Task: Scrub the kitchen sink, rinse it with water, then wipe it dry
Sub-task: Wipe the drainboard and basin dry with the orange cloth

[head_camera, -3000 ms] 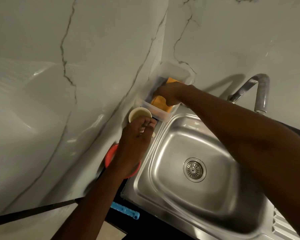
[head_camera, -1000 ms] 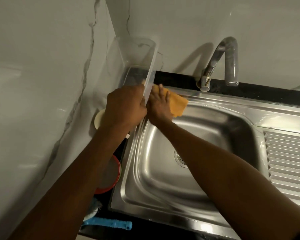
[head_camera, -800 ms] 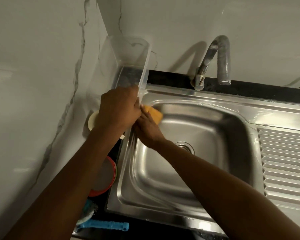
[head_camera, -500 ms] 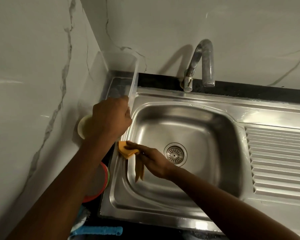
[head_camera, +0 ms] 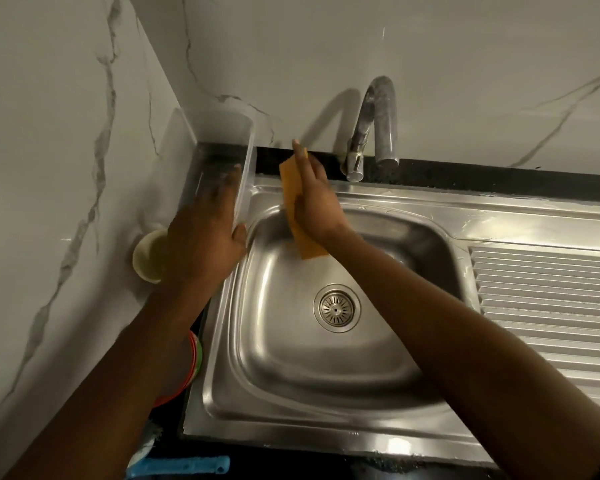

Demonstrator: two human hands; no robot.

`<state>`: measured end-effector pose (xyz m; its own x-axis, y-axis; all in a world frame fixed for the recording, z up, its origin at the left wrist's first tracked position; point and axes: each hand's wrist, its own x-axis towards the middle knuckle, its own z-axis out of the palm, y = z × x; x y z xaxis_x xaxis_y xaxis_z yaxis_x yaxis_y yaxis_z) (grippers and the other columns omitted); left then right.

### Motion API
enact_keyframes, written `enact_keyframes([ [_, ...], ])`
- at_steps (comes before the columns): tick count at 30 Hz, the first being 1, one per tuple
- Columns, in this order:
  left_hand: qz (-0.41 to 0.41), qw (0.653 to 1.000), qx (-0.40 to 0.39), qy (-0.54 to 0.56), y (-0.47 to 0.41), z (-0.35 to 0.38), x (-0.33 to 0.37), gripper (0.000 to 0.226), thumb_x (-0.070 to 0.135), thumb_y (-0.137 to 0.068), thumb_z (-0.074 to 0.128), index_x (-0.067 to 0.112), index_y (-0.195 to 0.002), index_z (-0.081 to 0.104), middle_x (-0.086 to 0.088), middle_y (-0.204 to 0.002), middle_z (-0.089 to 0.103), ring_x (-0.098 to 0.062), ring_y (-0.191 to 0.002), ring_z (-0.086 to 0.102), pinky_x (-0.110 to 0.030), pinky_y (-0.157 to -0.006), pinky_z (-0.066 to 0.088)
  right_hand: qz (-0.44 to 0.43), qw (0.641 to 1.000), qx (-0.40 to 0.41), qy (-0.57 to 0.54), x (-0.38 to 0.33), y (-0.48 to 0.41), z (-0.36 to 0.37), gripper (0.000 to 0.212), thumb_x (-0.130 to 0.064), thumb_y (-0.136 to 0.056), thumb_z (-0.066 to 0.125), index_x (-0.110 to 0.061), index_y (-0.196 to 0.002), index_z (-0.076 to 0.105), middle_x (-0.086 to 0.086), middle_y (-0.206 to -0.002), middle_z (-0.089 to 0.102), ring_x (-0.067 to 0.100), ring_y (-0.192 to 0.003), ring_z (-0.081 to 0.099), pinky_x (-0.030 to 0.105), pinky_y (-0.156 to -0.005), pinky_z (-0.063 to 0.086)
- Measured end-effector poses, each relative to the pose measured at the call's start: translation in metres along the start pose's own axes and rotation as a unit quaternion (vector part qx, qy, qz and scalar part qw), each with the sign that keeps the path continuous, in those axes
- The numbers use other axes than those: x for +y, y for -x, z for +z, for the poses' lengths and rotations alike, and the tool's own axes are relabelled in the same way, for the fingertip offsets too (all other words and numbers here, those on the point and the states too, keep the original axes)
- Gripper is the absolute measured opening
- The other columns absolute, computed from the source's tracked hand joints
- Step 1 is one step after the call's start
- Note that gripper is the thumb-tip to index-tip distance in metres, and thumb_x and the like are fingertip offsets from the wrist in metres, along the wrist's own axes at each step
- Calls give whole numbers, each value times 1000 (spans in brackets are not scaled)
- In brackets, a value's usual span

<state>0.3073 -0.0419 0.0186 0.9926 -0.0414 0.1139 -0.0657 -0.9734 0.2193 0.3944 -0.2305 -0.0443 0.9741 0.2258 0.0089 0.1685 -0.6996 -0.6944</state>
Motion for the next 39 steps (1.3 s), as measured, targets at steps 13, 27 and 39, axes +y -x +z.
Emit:
enact_keyframes([
  [13,198,977,75,33,39,37,37,43,14,-98,60,5,-140,63,-19,-150,56,-35,-142,50,-48,-118,40,-165,896,-85,404,83,1,11,87,-48,-102,39,-14,-166,-9,11,-174,-10,30,-161,-9,52,-130,5],
  [27,200,976,12,80,40,58,69,33,19,-97,61,12,-129,69,-7,-146,59,-25,-137,53,-43,-110,48,16,902,-76,424,181,102,-126,68,-30,-105,20,-16,-167,-3,12,-173,-5,28,-160,-6,46,-131,6],
  [39,187,977,-11,106,54,66,96,32,18,-95,68,14,-127,70,-5,-145,61,-22,-135,54,-35,-106,50,62,977,74,189,138,87,-173,61,-13,-104,56,-18,-161,35,10,-168,32,40,-144,47,52,-112,47],
])
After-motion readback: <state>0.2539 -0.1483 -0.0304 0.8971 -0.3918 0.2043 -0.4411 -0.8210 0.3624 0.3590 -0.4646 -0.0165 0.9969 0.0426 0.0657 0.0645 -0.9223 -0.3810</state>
